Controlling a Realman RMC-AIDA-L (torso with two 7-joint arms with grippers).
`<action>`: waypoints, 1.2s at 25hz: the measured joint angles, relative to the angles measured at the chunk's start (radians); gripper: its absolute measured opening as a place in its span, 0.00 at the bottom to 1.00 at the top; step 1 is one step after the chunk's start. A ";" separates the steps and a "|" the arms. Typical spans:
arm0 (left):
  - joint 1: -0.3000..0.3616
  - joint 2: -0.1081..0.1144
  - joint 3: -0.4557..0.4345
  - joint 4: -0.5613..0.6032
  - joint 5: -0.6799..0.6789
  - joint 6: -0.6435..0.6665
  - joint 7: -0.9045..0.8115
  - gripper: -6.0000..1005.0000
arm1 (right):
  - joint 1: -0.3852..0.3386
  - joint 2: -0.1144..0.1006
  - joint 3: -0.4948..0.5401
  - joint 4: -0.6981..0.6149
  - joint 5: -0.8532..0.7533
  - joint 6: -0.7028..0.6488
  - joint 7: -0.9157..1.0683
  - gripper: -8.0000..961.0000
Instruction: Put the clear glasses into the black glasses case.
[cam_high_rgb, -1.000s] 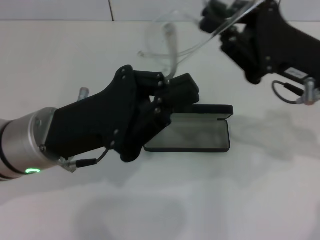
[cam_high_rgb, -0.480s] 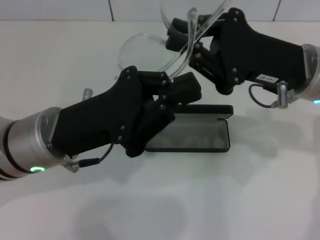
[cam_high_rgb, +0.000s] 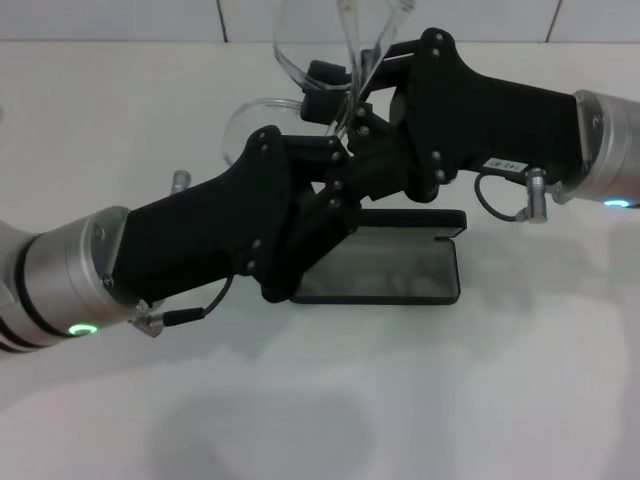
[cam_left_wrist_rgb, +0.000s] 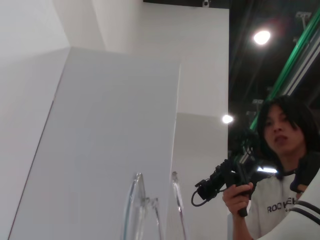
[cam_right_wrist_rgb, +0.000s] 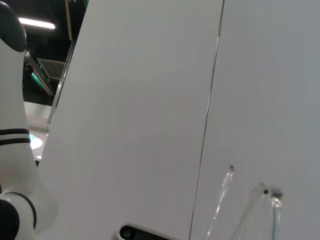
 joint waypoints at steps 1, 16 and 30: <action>0.000 0.000 0.000 0.000 0.000 -0.002 0.000 0.05 | 0.000 0.000 0.000 0.000 0.000 0.001 -0.001 0.11; -0.004 0.001 0.000 -0.018 -0.003 -0.005 0.004 0.05 | 0.000 0.000 -0.001 0.000 0.002 0.008 -0.009 0.11; 0.006 0.014 0.000 -0.005 0.046 0.020 0.019 0.05 | -0.053 -0.004 0.018 -0.010 0.023 -0.013 -0.026 0.11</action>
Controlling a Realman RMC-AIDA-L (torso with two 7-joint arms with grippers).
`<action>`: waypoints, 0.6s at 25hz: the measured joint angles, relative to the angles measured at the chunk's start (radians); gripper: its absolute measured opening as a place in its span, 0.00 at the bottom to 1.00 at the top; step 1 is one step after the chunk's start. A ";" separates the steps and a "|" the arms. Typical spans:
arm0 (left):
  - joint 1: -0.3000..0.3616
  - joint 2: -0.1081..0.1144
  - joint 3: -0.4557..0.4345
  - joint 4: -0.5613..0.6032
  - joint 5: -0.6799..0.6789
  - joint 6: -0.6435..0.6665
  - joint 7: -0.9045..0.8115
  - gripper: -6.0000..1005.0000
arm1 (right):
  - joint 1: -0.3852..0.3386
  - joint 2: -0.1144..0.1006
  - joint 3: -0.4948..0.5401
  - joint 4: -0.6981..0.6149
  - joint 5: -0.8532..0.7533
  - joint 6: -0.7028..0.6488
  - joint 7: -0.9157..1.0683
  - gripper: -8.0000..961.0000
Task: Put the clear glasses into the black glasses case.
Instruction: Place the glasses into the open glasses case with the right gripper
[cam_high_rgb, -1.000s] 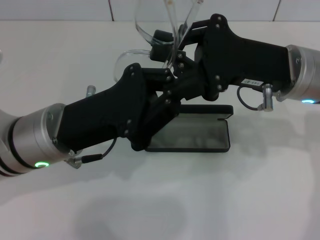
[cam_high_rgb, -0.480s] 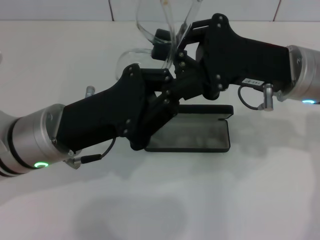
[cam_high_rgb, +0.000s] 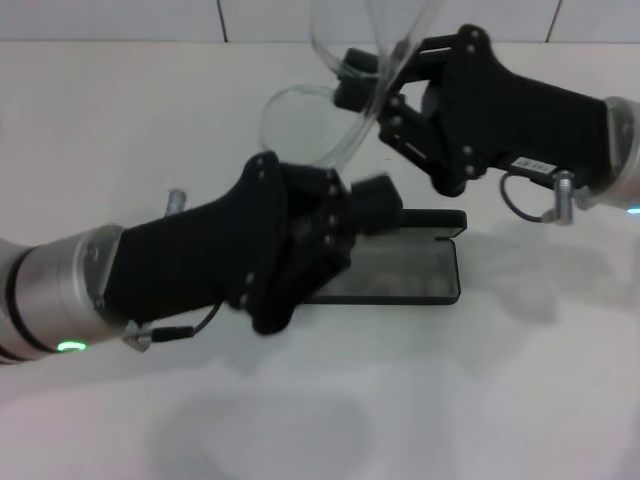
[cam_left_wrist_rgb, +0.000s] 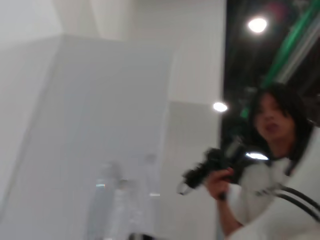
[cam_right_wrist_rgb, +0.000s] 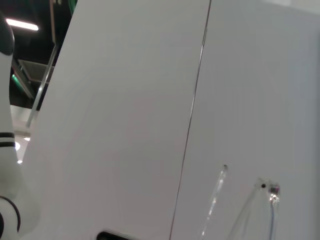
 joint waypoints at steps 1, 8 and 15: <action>0.000 0.006 0.000 0.010 0.020 0.016 0.011 0.05 | -0.008 -0.001 0.003 -0.006 0.000 -0.003 0.001 0.11; 0.016 0.065 0.012 0.155 0.120 0.109 0.024 0.05 | -0.149 -0.023 0.066 -0.121 -0.007 -0.063 0.049 0.11; 0.035 0.090 0.010 0.287 0.175 0.109 -0.044 0.05 | -0.243 -0.061 0.082 -0.146 -0.018 -0.159 0.125 0.11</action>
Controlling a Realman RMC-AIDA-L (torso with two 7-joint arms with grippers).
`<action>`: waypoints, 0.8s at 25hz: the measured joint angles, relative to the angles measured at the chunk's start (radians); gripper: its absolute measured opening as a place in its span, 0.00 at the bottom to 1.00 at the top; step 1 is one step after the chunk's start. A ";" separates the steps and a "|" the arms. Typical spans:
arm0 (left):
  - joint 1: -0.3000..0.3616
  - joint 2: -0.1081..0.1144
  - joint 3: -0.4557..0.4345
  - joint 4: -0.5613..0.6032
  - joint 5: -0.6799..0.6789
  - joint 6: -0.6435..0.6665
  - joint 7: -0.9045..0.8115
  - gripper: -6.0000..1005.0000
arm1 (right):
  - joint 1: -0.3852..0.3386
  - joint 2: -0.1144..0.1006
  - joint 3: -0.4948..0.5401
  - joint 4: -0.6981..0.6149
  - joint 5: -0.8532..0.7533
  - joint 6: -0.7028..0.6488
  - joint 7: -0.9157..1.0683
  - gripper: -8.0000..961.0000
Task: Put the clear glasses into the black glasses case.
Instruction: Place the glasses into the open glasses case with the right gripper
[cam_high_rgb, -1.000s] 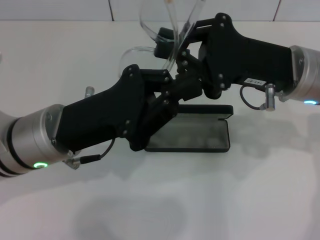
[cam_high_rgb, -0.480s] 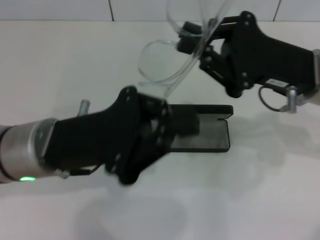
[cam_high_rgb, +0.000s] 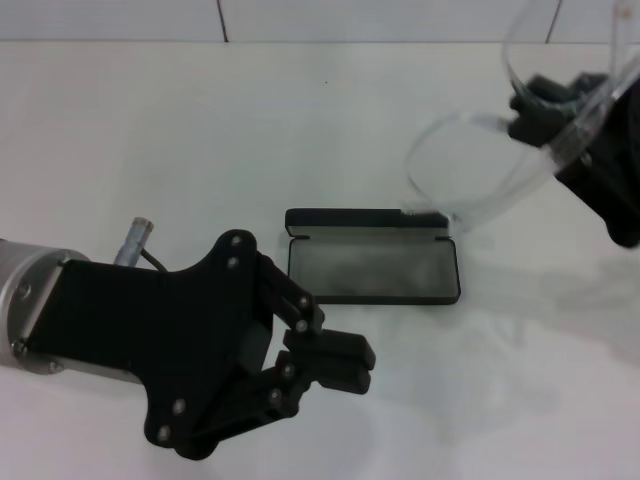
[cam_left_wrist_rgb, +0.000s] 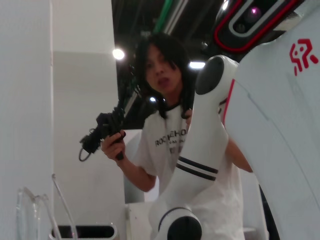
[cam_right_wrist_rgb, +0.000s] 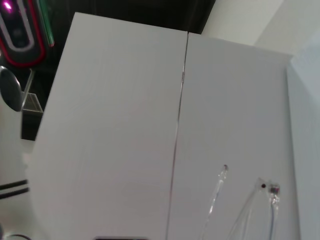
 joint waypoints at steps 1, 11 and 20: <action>-0.005 0.003 -0.001 0.001 0.006 0.000 -0.004 0.05 | -0.005 -0.004 0.000 0.000 -0.011 -0.008 0.009 0.12; 0.003 -0.028 -0.109 -0.021 -0.021 -0.001 -0.013 0.05 | -0.012 -0.026 0.000 -0.060 -0.272 0.051 0.107 0.12; 0.021 -0.039 -0.096 -0.027 -0.225 0.003 -0.060 0.05 | -0.034 -0.003 0.098 -0.126 -0.516 0.114 0.167 0.12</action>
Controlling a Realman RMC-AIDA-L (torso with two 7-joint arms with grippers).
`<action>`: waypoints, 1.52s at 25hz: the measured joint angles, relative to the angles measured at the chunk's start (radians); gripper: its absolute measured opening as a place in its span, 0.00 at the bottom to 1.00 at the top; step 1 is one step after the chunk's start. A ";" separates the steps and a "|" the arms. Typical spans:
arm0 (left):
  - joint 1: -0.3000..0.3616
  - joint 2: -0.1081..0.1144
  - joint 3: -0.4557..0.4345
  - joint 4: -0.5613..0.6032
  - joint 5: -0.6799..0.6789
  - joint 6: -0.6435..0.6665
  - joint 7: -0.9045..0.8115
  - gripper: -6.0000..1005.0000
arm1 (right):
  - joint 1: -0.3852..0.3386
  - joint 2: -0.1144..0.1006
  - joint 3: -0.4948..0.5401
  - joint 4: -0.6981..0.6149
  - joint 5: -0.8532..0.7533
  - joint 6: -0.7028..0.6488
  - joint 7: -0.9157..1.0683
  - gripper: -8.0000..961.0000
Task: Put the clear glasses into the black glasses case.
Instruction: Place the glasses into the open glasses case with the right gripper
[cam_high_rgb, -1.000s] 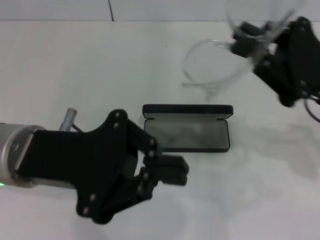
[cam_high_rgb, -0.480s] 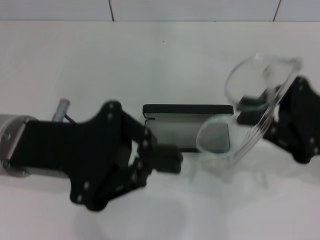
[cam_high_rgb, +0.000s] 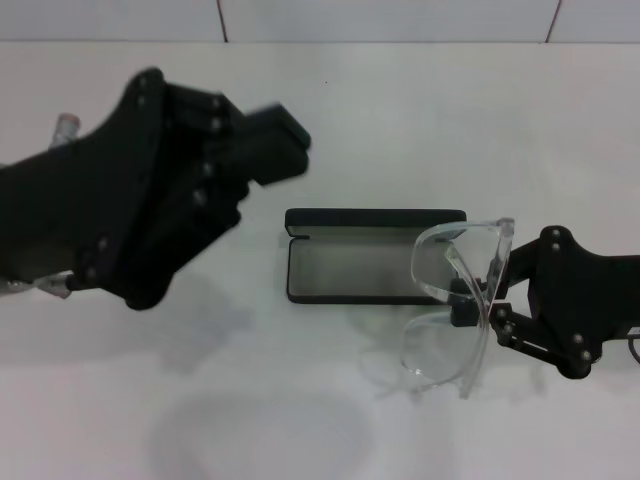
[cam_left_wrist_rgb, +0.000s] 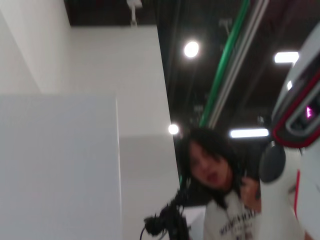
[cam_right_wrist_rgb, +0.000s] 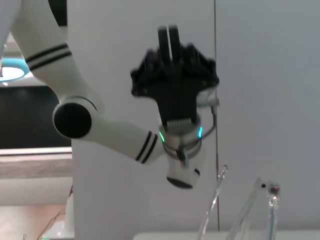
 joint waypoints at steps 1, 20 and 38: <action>0.001 0.000 0.009 0.003 -0.018 0.000 -0.009 0.05 | -0.001 0.001 0.009 -0.004 -0.017 0.006 0.005 0.12; 0.023 0.067 -0.058 -0.081 0.121 -0.002 -0.035 0.05 | -0.022 0.063 -0.059 -0.583 -0.512 0.073 0.665 0.13; 0.167 0.107 -0.406 -0.123 0.514 -0.007 -0.011 0.05 | 0.347 0.068 -0.449 -0.942 -1.055 0.050 1.212 0.13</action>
